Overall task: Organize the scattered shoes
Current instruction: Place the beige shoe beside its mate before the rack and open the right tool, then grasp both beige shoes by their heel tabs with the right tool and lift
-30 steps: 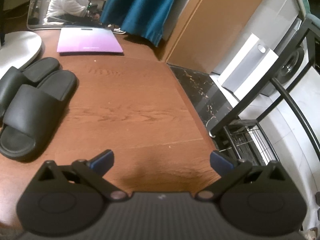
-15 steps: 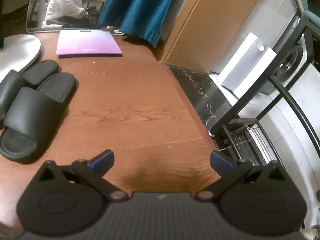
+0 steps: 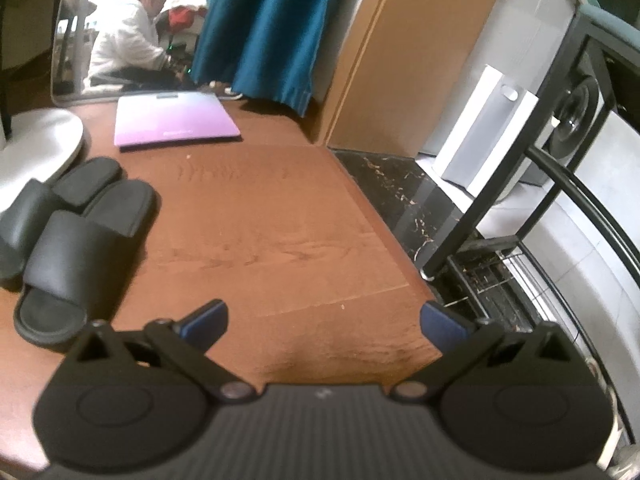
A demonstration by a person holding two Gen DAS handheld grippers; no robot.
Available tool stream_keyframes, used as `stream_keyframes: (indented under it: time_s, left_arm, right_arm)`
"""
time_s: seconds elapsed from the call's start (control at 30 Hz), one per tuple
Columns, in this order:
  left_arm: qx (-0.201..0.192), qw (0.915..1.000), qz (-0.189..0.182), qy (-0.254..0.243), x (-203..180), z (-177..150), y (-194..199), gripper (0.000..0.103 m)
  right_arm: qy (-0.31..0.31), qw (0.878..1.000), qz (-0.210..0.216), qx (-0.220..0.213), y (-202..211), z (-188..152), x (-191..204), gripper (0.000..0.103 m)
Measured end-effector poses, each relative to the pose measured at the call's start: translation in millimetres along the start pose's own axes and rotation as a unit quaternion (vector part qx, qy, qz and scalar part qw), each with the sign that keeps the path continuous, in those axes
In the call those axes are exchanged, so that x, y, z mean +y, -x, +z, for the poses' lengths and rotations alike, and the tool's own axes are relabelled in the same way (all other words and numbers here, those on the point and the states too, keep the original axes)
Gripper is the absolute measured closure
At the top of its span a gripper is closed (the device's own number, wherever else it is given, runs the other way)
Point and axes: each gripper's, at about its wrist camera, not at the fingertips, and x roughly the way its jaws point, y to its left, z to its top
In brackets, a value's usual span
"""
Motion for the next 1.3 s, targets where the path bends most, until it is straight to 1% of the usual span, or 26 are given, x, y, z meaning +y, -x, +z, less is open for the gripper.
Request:
stream_keyframes:
  time_s: [0.07, 0.17, 0.3, 0.4, 0.47, 0.5, 0.57, 0.6, 0.7, 0.83, 0.93, 1.0, 1.03, 1.07, 1.1, 1.17, 1.23, 1.3]
  left_arm:
    - [-0.009, 0.9998, -0.005, -0.019, -6.8, -1.5, 2.7, 0.001]
    - [-0.018, 0.9990, -0.011, -0.039, -12.4, -2.3, 5.9, 0.001]
    - [-0.011, 0.9997, -0.007, -0.023, -6.0, 0.1, 2.8, 0.001]
    - [0.000, 0.9999, -0.003, -0.016, -5.4, 0.2, -2.0, 0.001]
    - [0.000, 0.9998, -0.006, -0.017, -5.6, 0.0, -2.5, 0.001]
    - [0.000, 0.9998, -0.008, -0.018, -5.9, -0.1, -2.6, 0.001]
    - [-0.001, 0.9997, -0.010, -0.020, -6.3, 0.0, -2.6, 0.001]
    - [-0.001, 0.9997, -0.012, -0.021, -6.2, 0.2, -2.6, 0.001]
    - [-0.004, 0.9997, -0.019, -0.013, -4.5, -1.3, 0.2, 0.001]
    - [-0.009, 0.9995, -0.023, -0.018, -8.0, -3.0, 1.1, 0.001]
    - [-0.012, 0.9993, -0.027, -0.024, -9.7, -3.7, 1.4, 0.001]
    - [-0.009, 0.9994, -0.026, -0.020, -7.9, -3.3, -0.4, 0.001]
    - [-0.005, 0.9995, -0.025, -0.017, -7.0, -3.0, -2.0, 0.001]
    - [-0.001, 0.9996, -0.024, -0.014, -6.0, -2.7, -3.5, 0.001]
    - [0.002, 0.9996, -0.024, -0.011, -5.2, -2.5, -5.0, 0.001]
    - [0.005, 0.9996, -0.026, -0.008, -4.3, -2.5, -7.1, 0.001]
    - [0.007, 0.9996, -0.027, -0.008, -5.1, -2.2, -9.5, 0.001]
    - [0.010, 0.9995, -0.029, -0.010, -6.2, -2.7, -11.9, 0.001]
  right_arm:
    - [-0.031, 0.999, 0.009, 0.000, -2.3, 1.7, 5.7, 0.038]
    - [-0.038, 0.999, 0.007, -0.005, -9.0, 7.1, 17.3, 0.038]
    - [-0.064, 0.998, 0.003, -0.008, -20.2, 18.5, 31.3, 0.038]
    - [-0.078, 0.997, 0.018, -0.003, -25.1, 25.1, 42.2, 0.038]
    - [-0.068, 0.997, 0.033, 0.002, -25.9, 24.8, 49.8, 0.038]
    - [-0.061, 0.998, 0.035, 0.003, -25.7, 24.2, 51.3, 0.036]
    - [-0.064, 0.997, 0.046, 0.008, -21.9, 26.5, 47.0, 0.032]
    - [-0.068, 0.996, 0.052, 0.011, -19.5, 28.1, 43.9, 0.032]
    - [-0.065, 0.996, 0.055, -0.025, 0.7, 41.2, 39.0, 0.034]
    - [-0.024, 0.997, 0.043, -0.061, -2.5, 65.9, 55.5, 0.033]
    - [0.007, 0.996, 0.035, -0.087, -4.9, 84.3, 67.8, 0.034]
    - [0.028, 0.994, 0.029, -0.105, -6.6, 96.6, 76.0, 0.034]
    - [0.039, 0.992, 0.026, -0.114, -7.4, 102.8, 80.1, 0.035]
    - [0.045, 0.992, 0.023, -0.116, -11.0, 105.9, 83.2, 0.042]
    - [0.049, 0.992, 0.020, -0.112, -16.7, 106.9, 85.6, 0.053]
    - [0.042, 0.994, 0.000, -0.098, -34.3, 110.5, 86.7, 0.062]
    - [0.024, 0.996, -0.019, -0.081, -53.5, 115.2, 84.6, 0.060]
    - [0.002, 0.998, -0.024, -0.066, -66.9, 119.0, 78.9, 0.060]
